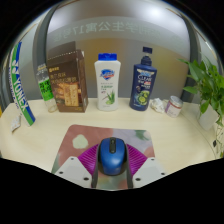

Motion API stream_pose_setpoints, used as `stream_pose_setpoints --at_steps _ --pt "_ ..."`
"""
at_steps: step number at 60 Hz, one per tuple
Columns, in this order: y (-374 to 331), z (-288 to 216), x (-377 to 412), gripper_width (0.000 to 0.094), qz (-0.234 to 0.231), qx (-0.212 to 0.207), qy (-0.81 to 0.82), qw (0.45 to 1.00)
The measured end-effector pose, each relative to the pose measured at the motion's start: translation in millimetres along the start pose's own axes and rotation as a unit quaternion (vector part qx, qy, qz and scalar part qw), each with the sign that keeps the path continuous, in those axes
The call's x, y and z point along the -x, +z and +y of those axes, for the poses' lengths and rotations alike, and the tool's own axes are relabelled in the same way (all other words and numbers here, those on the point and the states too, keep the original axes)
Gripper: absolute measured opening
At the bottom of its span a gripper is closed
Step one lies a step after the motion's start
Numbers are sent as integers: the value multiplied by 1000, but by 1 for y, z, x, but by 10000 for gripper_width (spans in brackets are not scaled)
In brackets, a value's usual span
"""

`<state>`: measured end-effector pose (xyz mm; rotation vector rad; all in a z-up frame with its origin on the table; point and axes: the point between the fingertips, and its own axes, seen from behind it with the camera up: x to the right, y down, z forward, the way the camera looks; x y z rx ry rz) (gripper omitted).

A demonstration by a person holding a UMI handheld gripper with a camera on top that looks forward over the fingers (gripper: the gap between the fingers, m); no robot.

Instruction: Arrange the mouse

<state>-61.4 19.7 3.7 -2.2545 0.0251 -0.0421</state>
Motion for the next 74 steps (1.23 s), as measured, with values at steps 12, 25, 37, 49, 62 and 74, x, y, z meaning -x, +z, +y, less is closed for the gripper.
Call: stream_pose_setpoints --at_steps 12,25,37,49,62,74 --pt "-6 9 1 679 11 8 -4 1000" --pt "-87 -22 1 852 33 -12 -2 999" --pt "-180 -39 7 853 42 -30 3 999" --pt "-257 -19 9 852 52 -41 9 998" --pt "-303 20 15 850 50 -34 15 998" --pt "-315 34 22 850 46 -29 9 998"
